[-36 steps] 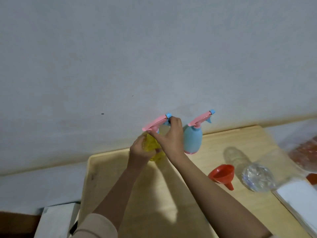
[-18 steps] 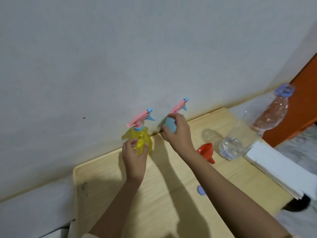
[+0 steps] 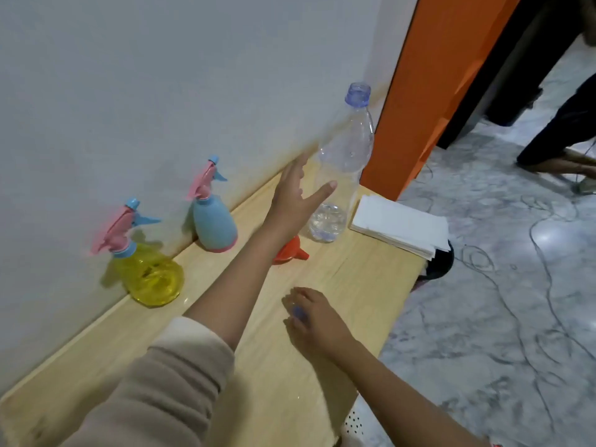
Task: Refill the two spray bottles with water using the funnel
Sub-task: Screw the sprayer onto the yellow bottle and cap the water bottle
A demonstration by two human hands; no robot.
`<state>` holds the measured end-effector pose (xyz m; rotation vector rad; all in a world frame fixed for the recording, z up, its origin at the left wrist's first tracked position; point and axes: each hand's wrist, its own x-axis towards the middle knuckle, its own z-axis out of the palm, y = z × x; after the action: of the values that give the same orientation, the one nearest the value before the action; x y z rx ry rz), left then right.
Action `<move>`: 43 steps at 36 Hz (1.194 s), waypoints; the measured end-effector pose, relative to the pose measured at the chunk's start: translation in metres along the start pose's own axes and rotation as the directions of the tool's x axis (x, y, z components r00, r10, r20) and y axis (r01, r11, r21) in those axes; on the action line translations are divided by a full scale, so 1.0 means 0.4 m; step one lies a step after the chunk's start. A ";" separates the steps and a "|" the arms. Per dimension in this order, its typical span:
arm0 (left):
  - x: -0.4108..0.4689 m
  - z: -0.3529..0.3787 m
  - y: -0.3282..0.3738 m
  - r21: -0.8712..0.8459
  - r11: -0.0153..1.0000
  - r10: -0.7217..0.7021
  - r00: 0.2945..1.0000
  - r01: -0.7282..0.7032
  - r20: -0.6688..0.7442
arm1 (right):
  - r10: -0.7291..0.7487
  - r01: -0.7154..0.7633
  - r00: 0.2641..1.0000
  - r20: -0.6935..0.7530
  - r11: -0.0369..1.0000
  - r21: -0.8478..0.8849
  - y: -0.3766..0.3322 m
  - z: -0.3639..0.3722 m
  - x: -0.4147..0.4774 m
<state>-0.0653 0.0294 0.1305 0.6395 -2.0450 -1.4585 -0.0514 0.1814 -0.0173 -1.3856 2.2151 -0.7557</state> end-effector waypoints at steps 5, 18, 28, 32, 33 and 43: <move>0.036 0.064 -0.023 0.006 1.000 0.009 1.000 -0.009 -0.012 | -0.087 0.080 0.991 -0.106 0.995 -0.067 0.030 0.043 -0.021; 0.062 0.117 -0.030 -0.013 1.000 0.003 0.985 -0.005 -0.175 | 0.106 0.017 0.845 -0.524 0.974 0.224 0.068 -0.152 -0.011; 0.070 0.124 0.033 0.003 0.998 -0.067 0.988 0.068 -0.138 | -0.053 0.319 0.547 -0.835 0.936 0.149 -0.102 -0.630 0.172; 0.088 0.126 0.083 0.062 0.993 -0.087 0.986 0.097 -0.140 | -0.085 0.372 0.656 -0.750 0.901 0.224 -0.166 -0.737 0.250; 0.093 0.126 0.095 0.070 0.993 -0.088 0.985 0.099 -0.145 | -0.102 0.371 0.695 -0.712 0.899 0.233 -0.174 -0.748 0.266; 0.145 0.114 0.147 0.204 0.974 -0.060 0.979 0.100 -0.193 | -0.275 0.395 0.846 -0.457 0.899 0.190 -0.158 -0.764 0.345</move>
<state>-0.1426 0.0409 0.1834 0.9195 -2.0637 -1.1814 -0.2503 0.1023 0.2483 -1.6030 2.0584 -1.5632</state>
